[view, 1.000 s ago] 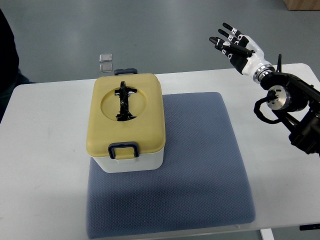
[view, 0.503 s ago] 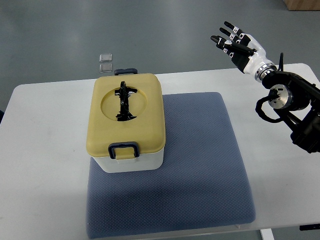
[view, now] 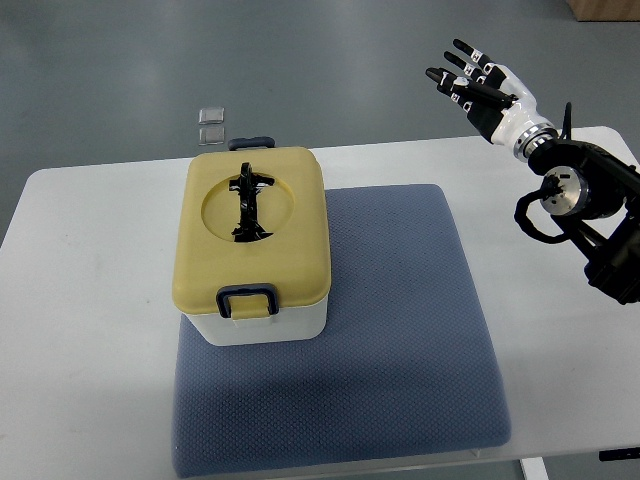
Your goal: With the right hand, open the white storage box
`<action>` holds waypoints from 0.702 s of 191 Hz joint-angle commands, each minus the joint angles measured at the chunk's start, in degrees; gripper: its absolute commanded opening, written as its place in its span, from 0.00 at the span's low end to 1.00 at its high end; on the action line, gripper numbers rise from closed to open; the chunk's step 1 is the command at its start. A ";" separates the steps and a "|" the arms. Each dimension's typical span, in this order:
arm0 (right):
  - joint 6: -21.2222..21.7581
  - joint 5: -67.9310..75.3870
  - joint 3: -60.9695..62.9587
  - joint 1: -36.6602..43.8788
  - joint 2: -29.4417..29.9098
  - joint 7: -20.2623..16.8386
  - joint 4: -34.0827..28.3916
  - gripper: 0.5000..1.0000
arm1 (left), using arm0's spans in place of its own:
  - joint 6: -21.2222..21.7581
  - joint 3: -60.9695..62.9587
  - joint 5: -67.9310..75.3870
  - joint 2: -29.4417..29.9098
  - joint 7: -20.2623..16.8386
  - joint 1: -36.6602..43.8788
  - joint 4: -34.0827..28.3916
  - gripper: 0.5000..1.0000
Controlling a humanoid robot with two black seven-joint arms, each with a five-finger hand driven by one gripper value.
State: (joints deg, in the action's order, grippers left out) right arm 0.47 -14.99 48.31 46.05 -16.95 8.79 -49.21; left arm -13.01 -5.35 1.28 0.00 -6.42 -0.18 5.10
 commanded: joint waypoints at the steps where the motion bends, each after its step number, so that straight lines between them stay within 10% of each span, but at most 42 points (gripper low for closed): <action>1: -0.03 -0.04 0.03 -0.09 0.16 0.00 -0.01 0.86 | 0.00 -0.01 -0.05 0.00 0.09 0.00 -0.01 1.00; 134: 0.06 -0.48 -1.38 -0.09 0.87 -0.18 -0.01 0.86 | 0.00 -0.01 -0.05 0.00 0.00 0.00 -0.01 1.00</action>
State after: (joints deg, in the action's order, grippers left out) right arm 0.49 -15.46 47.13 46.05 -16.16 8.79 -49.21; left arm -13.01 -5.31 1.24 0.00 -6.40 -0.18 5.11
